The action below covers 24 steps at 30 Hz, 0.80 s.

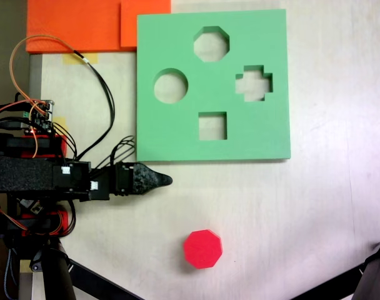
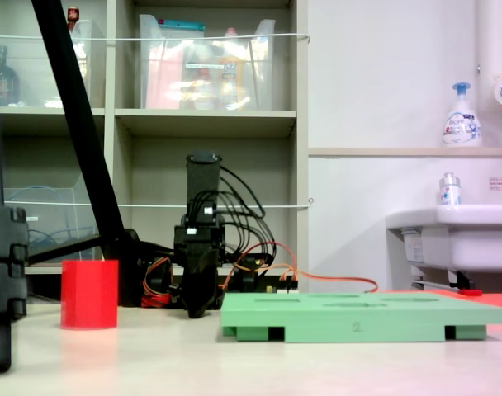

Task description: Put the octagonal pillar block into the corresponding hole

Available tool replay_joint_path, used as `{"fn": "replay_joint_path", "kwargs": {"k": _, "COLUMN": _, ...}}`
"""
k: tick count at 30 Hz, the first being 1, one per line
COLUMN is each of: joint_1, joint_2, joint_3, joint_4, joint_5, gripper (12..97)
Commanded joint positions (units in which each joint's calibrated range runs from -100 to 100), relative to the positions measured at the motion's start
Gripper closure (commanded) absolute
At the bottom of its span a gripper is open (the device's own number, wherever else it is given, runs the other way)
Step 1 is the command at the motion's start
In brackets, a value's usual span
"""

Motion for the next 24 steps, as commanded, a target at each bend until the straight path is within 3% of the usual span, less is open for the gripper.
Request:
{"fn": "replay_joint_path", "kwargs": {"k": 1, "joint_1": 0.1, "joint_2": -0.4, "joint_3": -1.1, "joint_4": -5.2, "joint_5": -0.2, "gripper": 59.7}}
{"fn": "replay_joint_path", "kwargs": {"k": 24, "joint_1": -1.1, "joint_2": -0.4, "joint_3": -1.1, "joint_4": -5.2, "joint_5": 2.9, "gripper": 61.3}}
